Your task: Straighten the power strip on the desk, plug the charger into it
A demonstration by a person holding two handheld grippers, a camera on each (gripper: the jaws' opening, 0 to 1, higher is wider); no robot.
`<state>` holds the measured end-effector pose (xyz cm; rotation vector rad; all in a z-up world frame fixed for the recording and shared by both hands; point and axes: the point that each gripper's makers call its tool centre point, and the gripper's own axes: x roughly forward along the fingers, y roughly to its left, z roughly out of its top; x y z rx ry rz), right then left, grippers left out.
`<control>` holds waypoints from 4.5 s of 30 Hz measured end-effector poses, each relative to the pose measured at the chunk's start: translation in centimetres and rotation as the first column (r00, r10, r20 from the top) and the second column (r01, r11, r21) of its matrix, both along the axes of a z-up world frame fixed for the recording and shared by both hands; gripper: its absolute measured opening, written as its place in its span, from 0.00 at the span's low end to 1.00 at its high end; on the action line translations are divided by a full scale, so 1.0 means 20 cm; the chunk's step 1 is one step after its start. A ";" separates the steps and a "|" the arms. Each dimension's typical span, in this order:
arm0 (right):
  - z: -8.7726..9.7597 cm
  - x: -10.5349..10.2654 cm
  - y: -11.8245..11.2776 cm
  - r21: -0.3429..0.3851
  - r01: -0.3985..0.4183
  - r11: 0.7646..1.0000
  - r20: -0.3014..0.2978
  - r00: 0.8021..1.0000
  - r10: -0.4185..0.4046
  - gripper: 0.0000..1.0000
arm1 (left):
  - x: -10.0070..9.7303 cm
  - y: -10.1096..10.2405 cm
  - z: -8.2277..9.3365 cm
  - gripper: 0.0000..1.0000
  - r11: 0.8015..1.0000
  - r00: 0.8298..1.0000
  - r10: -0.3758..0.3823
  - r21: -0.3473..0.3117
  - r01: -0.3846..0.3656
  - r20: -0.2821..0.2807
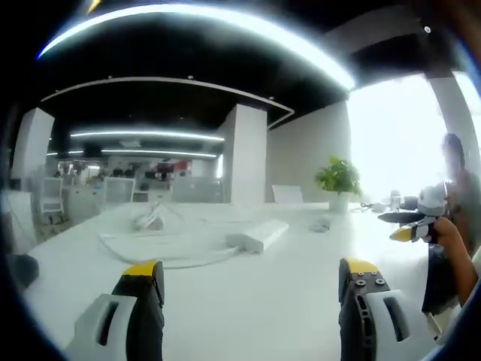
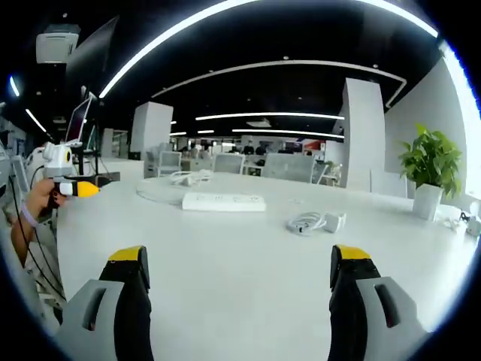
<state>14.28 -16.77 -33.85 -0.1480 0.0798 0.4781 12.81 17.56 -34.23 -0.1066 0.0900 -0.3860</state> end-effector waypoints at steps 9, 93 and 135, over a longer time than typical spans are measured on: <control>-0.02 0.00 0.00 -0.005 0.003 1.000 -0.011 1.000 -0.003 1.00 | -0.01 0.01 0.00 0.99 1.000 1.000 0.004 0.004 -0.004 -0.006; 0.00 -0.07 0.02 -0.037 -0.030 0.999 -0.001 1.000 0.030 1.00 | 0.42 -0.60 0.49 0.99 0.566 0.831 -0.425 0.611 0.554 -0.360; -0.03 -0.08 -0.07 -0.021 0.019 1.000 -0.015 1.000 -0.019 1.00 | 0.97 -0.58 -0.09 0.92 0.715 0.627 -0.076 0.395 0.576 -0.776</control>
